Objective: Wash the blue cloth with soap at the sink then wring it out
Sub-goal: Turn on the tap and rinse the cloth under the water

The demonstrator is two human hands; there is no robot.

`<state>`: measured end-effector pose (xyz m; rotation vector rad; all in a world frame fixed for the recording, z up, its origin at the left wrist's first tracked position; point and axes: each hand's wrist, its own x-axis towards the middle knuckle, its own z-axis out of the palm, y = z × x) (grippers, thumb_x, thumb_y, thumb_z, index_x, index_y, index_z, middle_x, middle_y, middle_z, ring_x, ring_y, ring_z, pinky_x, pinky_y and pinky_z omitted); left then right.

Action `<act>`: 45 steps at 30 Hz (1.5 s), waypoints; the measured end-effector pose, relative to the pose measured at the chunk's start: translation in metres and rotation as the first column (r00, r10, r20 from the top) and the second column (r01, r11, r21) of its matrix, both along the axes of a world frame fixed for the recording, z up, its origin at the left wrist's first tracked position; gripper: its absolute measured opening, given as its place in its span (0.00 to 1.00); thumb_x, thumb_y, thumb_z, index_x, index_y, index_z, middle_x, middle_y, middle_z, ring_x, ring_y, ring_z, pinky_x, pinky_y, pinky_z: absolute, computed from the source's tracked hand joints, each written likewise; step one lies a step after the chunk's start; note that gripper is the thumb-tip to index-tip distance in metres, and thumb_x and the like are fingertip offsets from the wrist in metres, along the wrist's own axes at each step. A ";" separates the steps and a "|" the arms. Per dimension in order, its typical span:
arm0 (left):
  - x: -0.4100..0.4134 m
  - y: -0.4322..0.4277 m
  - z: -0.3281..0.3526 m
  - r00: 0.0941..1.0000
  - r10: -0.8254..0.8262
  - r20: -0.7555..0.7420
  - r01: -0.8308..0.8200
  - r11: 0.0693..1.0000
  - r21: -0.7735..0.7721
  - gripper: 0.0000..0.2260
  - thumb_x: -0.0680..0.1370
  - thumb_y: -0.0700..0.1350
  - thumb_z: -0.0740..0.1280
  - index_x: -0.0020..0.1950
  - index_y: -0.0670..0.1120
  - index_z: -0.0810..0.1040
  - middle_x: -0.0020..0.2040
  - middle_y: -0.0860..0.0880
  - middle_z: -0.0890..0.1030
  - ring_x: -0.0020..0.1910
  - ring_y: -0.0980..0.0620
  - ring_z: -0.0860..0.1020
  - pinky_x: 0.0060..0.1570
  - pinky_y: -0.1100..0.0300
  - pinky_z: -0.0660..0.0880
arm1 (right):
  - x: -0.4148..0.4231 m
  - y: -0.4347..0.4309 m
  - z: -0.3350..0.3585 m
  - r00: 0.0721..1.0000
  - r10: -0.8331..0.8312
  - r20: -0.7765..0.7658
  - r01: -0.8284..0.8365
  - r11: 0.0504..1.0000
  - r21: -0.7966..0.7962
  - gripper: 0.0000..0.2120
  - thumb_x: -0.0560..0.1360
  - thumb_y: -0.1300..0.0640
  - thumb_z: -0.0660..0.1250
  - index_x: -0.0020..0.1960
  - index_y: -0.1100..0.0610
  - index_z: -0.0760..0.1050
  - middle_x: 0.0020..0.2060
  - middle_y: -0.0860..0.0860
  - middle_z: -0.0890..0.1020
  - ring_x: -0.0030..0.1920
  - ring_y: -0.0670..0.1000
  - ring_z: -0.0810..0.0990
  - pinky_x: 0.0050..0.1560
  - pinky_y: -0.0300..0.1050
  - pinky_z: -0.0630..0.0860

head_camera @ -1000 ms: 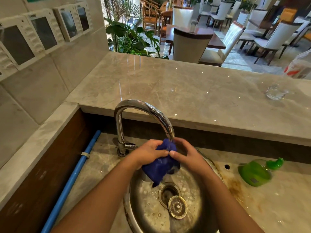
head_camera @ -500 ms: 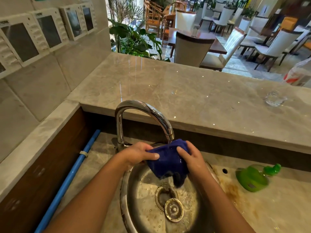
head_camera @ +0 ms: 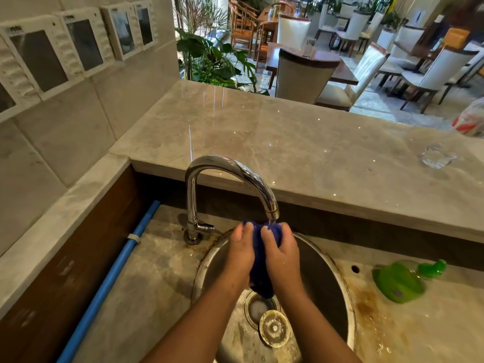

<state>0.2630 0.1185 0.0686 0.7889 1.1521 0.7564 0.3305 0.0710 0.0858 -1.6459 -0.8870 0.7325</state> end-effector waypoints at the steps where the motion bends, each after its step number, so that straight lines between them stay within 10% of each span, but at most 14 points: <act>1: 0.003 -0.002 0.000 1.000 0.005 0.018 -0.005 1.000 -0.004 0.17 0.84 0.57 0.57 0.65 0.49 0.77 0.57 0.44 0.83 0.56 0.44 0.82 0.59 0.44 0.79 | -0.004 0.004 -0.003 0.999 -0.032 0.038 0.032 0.999 0.017 0.07 0.81 0.54 0.63 0.47 0.56 0.74 0.37 0.50 0.80 0.34 0.44 0.78 0.38 0.38 0.75; 14: -0.016 0.010 -0.002 0.975 0.018 0.220 -0.021 1.000 0.009 0.11 0.83 0.47 0.64 0.65 0.49 0.76 0.60 0.46 0.83 0.56 0.47 0.84 0.49 0.52 0.82 | 0.008 0.014 -0.015 0.954 -0.240 -0.178 0.246 0.969 0.015 0.07 0.83 0.54 0.60 0.50 0.55 0.75 0.43 0.55 0.80 0.42 0.54 0.80 0.45 0.48 0.77; 19: -0.012 0.012 0.003 0.995 0.029 0.095 -0.022 0.997 -0.073 0.14 0.85 0.52 0.57 0.55 0.47 0.79 0.50 0.44 0.84 0.46 0.47 0.83 0.46 0.51 0.79 | -0.017 0.005 -0.007 0.999 0.027 -0.024 -0.025 0.997 0.074 0.06 0.82 0.53 0.62 0.53 0.53 0.76 0.45 0.49 0.82 0.45 0.48 0.81 0.47 0.45 0.79; 23: -0.004 -0.001 0.004 0.982 -0.012 0.187 0.048 0.982 -0.185 0.17 0.84 0.52 0.59 0.46 0.45 0.82 0.38 0.45 0.84 0.38 0.50 0.84 0.43 0.56 0.77 | -0.021 0.016 -0.022 0.946 -0.085 0.313 0.083 0.996 0.017 0.10 0.82 0.49 0.60 0.50 0.53 0.76 0.44 0.48 0.80 0.45 0.44 0.78 0.45 0.41 0.75; 31: -0.021 -0.001 0.002 0.939 -0.058 0.340 0.090 0.993 -0.079 0.13 0.81 0.41 0.67 0.65 0.49 0.77 0.56 0.47 0.86 0.55 0.47 0.85 0.52 0.49 0.81 | 0.011 0.028 -0.020 0.974 -0.206 -0.091 0.198 0.976 -0.089 0.08 0.84 0.52 0.58 0.50 0.53 0.73 0.42 0.54 0.80 0.40 0.52 0.79 0.48 0.54 0.78; 38: -0.019 0.002 -0.003 0.983 -0.045 -0.180 0.055 0.997 0.048 0.18 0.85 0.52 0.57 0.75 0.53 0.66 0.70 0.48 0.74 0.66 0.43 0.75 0.63 0.37 0.75 | 0.006 0.006 -0.012 0.960 -0.167 -0.226 0.174 0.985 0.009 0.09 0.83 0.55 0.59 0.54 0.43 0.75 0.52 0.50 0.80 0.51 0.54 0.81 0.54 0.54 0.80; 45: -0.002 -0.013 0.009 0.989 0.022 0.146 -0.023 1.000 0.000 0.13 0.83 0.52 0.62 0.67 0.54 0.75 0.61 0.46 0.82 0.60 0.46 0.82 0.63 0.43 0.77 | -0.008 -0.014 -0.025 0.951 -0.084 -0.298 0.069 0.996 -0.063 0.22 0.81 0.48 0.63 0.74 0.47 0.67 0.64 0.45 0.76 0.59 0.43 0.77 0.51 0.37 0.75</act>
